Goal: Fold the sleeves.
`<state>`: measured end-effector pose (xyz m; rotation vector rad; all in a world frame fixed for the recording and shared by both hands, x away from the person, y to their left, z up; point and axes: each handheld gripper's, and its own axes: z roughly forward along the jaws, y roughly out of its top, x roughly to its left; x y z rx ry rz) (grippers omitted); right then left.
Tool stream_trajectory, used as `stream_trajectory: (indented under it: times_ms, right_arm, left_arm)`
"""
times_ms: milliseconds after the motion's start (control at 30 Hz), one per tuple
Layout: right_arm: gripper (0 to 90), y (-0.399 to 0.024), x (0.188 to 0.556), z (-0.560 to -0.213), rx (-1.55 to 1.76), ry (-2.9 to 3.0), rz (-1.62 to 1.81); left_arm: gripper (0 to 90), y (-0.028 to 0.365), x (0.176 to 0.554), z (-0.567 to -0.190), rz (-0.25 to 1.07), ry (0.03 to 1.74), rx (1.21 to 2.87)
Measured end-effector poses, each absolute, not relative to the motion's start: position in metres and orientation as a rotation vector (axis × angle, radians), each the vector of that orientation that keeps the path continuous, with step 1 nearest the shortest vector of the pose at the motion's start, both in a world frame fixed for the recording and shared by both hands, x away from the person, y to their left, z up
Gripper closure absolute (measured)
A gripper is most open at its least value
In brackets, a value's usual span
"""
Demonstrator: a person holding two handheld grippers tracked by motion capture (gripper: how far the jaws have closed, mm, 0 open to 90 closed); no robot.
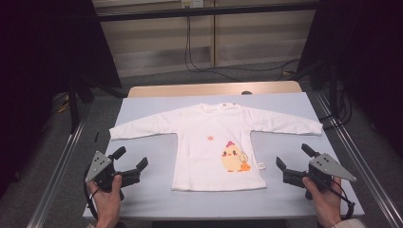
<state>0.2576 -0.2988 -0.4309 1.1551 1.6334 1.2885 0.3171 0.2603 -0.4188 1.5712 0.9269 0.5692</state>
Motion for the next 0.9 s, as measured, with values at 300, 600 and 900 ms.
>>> stream_trajectory:
  times_ms: [300, 600, 900]
  right_arm:
    - [1.9, -0.298, 0.256, -0.430, 1.167, 1.634, 1.296]
    - [1.6, -0.297, 0.256, -0.430, 1.156, 1.636, 1.299]
    - [1.7, -0.297, 0.256, -0.431, 1.151, 1.648, 1.288]
  left_arm:
    - [4.4, 0.266, 0.319, -0.416, 0.553, 0.969, 1.555]
    - [4.3, 0.272, 0.324, -0.401, 0.572, 0.888, 1.566]
    - [3.2, 0.280, 0.332, -0.393, 0.594, 0.855, 1.598]
